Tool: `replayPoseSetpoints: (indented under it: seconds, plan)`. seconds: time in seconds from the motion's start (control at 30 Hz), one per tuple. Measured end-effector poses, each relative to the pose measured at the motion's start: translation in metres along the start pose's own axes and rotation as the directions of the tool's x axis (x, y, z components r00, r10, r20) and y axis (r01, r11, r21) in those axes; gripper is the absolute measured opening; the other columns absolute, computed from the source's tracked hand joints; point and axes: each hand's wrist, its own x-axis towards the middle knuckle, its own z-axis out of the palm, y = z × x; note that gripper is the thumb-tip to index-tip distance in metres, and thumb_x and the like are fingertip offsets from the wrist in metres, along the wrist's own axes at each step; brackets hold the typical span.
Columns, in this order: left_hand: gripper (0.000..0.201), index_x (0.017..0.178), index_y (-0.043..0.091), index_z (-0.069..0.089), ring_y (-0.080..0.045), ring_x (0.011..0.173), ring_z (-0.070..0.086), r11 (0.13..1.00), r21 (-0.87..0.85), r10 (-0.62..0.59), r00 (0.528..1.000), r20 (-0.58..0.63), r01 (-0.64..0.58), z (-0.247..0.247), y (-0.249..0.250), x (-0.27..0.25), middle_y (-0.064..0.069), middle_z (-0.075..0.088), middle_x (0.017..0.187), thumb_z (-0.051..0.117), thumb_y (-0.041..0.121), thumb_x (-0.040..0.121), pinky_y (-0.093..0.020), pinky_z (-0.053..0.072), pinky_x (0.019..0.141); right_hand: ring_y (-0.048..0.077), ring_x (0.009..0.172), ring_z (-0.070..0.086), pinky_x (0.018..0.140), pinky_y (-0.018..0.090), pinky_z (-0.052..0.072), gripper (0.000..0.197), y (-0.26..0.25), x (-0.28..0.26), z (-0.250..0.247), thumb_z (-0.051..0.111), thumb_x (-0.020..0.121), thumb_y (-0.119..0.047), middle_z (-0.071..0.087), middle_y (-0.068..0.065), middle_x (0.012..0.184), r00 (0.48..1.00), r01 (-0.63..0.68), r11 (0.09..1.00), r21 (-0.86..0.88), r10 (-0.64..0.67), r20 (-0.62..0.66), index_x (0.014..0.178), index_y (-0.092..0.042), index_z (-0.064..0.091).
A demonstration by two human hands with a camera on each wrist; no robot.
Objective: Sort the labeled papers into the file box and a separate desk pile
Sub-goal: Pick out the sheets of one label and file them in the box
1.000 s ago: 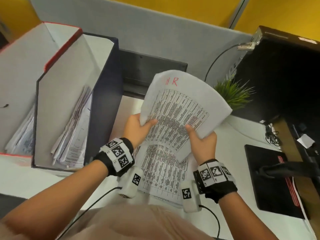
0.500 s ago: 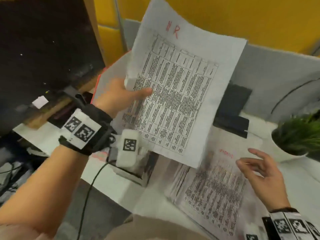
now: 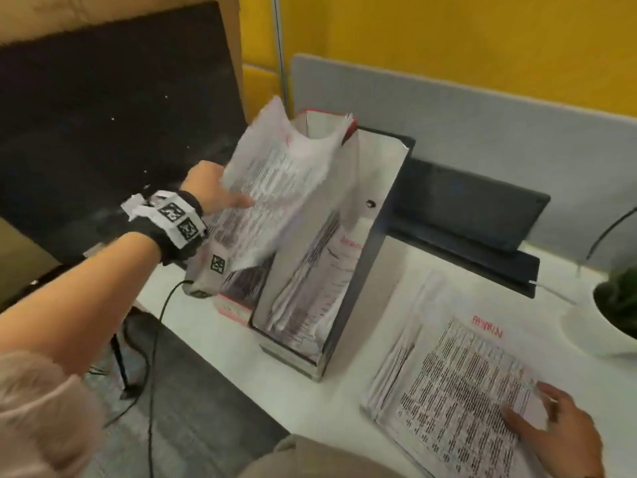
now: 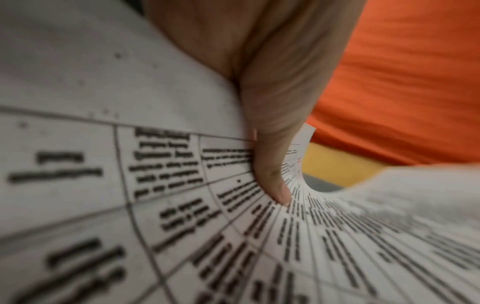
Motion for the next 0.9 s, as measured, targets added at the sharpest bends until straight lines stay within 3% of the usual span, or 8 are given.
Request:
replayPoseSetpoints:
  seconds: [0.13,0.23,0.43,0.57,0.67,0.77,0.83,0.9]
  plan:
    - [0.031,0.098,-0.003,0.065,-0.035,0.093,0.063,0.985,0.139,0.099,0.995,0.016,-0.1,0.033,0.0,0.0,-0.024,0.066,0.097,0.069,0.022,0.079,-0.034,0.043,0.071,0.039,0.11,0.055,0.098,0.047,0.04,0.078,0.002,0.0,0.005,0.089,0.053,-0.035,0.063,0.022,0.115,1.0,0.005,0.997,-0.075,-0.005,-0.003,0.119,-0.009,0.056]
    - [0.042,0.108,-0.001,0.062,-0.033,0.094,0.061,0.973,0.219,0.052,0.992,0.117,-0.077,0.052,-0.001,0.002,-0.021,0.064,0.102,0.077,0.017,0.073,-0.031,0.042,0.073,0.039,0.111,0.054,0.098,0.046,0.039,0.08,0.003,-0.001,0.005,0.089,0.053,-0.033,0.062,0.023,0.115,1.0,0.01,0.995,-0.096,-0.009,0.009,0.121,-0.01,0.055]
    - [0.046,0.115,0.004,0.058,-0.031,0.101,0.057,0.938,0.336,-0.01,0.965,0.262,-0.081,0.076,-0.009,0.006,-0.014,0.062,0.11,0.075,0.019,0.075,-0.032,0.04,0.079,0.039,0.116,0.049,0.102,0.047,0.036,0.082,0.005,-0.002,0.005,0.089,0.053,-0.031,0.059,0.022,0.122,0.999,0.02,0.992,-0.126,-0.016,0.033,0.124,-0.01,0.054]
    - [0.05,0.121,0.008,0.054,-0.029,0.108,0.057,0.93,0.356,-0.012,0.959,0.282,-0.093,0.079,-0.013,0.008,-0.013,0.061,0.116,0.074,0.011,0.075,-0.033,0.044,0.088,0.041,0.117,0.048,0.103,0.048,0.034,0.081,0.003,-0.004,0.005,0.089,0.054,-0.026,0.058,0.025,0.119,1.0,0.014,0.994,-0.109,-0.011,0.026,0.125,-0.009,0.054]
    - [0.041,0.116,0.013,0.056,-0.027,0.103,0.059,0.964,0.259,0.006,0.974,0.227,-0.066,0.074,-0.007,0.011,-0.011,0.064,0.112,0.07,0.008,0.078,-0.034,0.048,0.087,0.042,0.116,0.047,0.103,0.047,0.034,0.081,0.001,-0.005,0.005,0.089,0.054,-0.024,0.057,0.027,0.118,1.0,0.007,0.996,-0.091,-0.005,0.019,0.125,-0.008,0.054]
    - [0.03,0.111,0.018,0.059,-0.022,0.094,0.063,0.999,0.021,0.044,0.996,0.076,-0.046,0.06,0.013,0.01,-0.007,0.065,0.105,0.06,0.006,0.084,-0.031,0.05,0.076,0.042,0.117,0.048,0.102,0.046,0.034,0.08,0.0,-0.006,0.004,0.089,0.055,-0.025,0.058,0.026,0.12,0.999,0.022,0.995,-0.098,-0.019,0.032,0.125,-0.008,0.053]
    - [0.025,0.11,0.018,0.06,-0.016,0.089,0.063,0.987,-0.1,0.124,0.991,-0.053,-0.129,0.048,0.038,0.001,-0.003,0.066,0.1,0.059,0.009,0.086,-0.027,0.047,0.075,0.041,0.116,0.048,0.101,0.046,0.035,0.08,0.0,-0.006,0.003,0.088,0.056,-0.027,0.058,0.025,0.12,0.998,0.041,0.993,-0.108,-0.036,0.042,0.125,-0.008,0.054]
    - [0.022,0.108,0.017,0.061,-0.014,0.087,0.061,0.95,-0.167,0.236,0.956,-0.175,-0.265,0.039,0.07,-0.014,0.0,0.065,0.098,0.06,0.011,0.086,-0.028,0.05,0.079,0.041,0.114,0.049,0.101,0.046,0.036,0.078,0.001,-0.006,0.005,0.088,0.057,-0.026,0.059,0.025,0.118,0.998,0.055,0.993,-0.103,-0.051,0.041,0.125,-0.008,0.053]
